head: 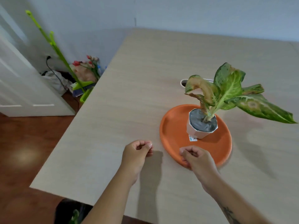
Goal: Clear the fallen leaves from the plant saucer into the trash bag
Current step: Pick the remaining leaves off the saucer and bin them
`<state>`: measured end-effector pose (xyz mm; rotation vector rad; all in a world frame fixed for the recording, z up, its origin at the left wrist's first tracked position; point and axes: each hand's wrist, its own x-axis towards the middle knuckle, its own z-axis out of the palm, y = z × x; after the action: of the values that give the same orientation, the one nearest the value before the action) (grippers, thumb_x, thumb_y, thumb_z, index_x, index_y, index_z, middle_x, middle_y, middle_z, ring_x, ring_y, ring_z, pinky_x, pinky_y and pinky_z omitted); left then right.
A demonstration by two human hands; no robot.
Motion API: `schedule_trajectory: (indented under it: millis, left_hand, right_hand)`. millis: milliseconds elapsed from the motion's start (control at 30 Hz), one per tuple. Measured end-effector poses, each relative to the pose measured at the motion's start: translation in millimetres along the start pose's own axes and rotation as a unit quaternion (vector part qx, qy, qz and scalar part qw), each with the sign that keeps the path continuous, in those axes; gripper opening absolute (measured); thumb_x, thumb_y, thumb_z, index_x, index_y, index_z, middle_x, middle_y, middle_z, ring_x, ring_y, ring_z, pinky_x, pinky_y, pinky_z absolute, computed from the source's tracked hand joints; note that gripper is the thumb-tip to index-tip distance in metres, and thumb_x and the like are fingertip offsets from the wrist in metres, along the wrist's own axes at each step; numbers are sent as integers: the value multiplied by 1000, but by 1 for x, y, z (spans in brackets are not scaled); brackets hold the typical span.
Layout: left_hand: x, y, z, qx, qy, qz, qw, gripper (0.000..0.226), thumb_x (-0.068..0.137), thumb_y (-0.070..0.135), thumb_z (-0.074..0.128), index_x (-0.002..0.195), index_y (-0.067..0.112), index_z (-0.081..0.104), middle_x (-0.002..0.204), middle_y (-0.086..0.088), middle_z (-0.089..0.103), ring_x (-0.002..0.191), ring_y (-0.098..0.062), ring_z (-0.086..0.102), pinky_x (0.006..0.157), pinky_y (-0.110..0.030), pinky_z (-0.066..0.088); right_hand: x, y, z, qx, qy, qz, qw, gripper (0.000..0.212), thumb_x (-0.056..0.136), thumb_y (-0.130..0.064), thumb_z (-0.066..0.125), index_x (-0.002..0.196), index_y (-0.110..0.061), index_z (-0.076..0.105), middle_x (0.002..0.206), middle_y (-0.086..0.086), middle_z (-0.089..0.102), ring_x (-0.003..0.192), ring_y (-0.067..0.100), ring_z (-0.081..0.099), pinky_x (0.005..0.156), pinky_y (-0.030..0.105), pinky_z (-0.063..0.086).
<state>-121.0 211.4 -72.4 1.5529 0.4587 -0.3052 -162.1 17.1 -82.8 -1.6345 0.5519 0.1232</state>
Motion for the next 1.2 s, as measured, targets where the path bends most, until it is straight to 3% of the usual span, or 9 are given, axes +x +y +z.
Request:
schedule_trajectory:
  millis: [100,200,300,433,567,700,867,1033,1200]
  left_hand:
    - [-10,-8,-51,-38,25,-5,999,9,90,4,63,95,3,70,79,-8,71,65,-14,67,73,-23,58]
    - [-22,-18,-105,-62,47,-10,997,8,90,4,64,94,3,70,81,-10,71,63,-14,67,73,-25,58]
    - [-38,-35,-169,-73,75,-16,994,8,90,4,64,94,1,70,77,-8,71,60,-11,67,64,-20,56]
    - [-68,-63,-258,-102,110,-21,988,7,89,3,65,94,0,70,75,-9,70,61,-14,64,65,-23,56]
    - [-92,-90,-329,-122,155,-23,980,8,90,3,64,85,5,71,73,-10,67,64,-19,60,79,-38,54]
    - [-116,-126,-396,-132,213,-51,967,7,91,8,65,87,7,71,83,-14,68,69,-19,62,77,-32,57]
    - [-124,-168,-440,-112,270,-102,951,12,94,13,61,93,7,71,87,-9,71,72,-18,65,79,-30,58]
    - [-109,-227,-456,-96,309,-125,938,12,93,11,61,90,7,71,86,-7,70,72,-19,63,71,-26,58]
    - [-64,-318,-456,-39,320,-140,936,22,91,8,61,73,18,70,76,-5,70,72,-23,66,72,-35,57]
  right_hand:
    - [-20,1,52,10,-32,4,999,9,88,-10,65,81,-7,71,66,0,65,57,8,53,49,13,42]
    - [-44,4,104,30,-62,12,998,10,89,-15,66,81,-9,70,72,3,69,63,13,55,59,24,46]
    - [-75,6,165,23,-97,17,995,11,88,-17,66,81,-10,71,76,8,72,65,17,57,64,33,46]
    - [-123,11,251,27,-143,16,989,9,89,-10,64,85,-7,71,77,7,72,65,16,58,64,27,51]
    - [-157,22,317,-1,-188,11,982,9,87,-10,67,82,-5,73,74,11,70,65,15,60,68,29,51]
    - [-188,45,380,-72,-243,10,967,9,86,-9,65,82,-7,74,72,7,68,64,14,59,62,21,52]
    - [-199,82,425,-140,-269,37,952,9,87,-10,64,85,-8,72,77,8,69,73,18,63,74,30,57]
    - [-179,140,470,-212,-302,40,928,13,87,-9,62,77,-13,69,75,7,67,73,21,61,76,41,56]
    - [-142,226,517,-264,-310,29,913,17,86,-10,64,71,-18,63,74,9,66,70,26,59,66,42,53]
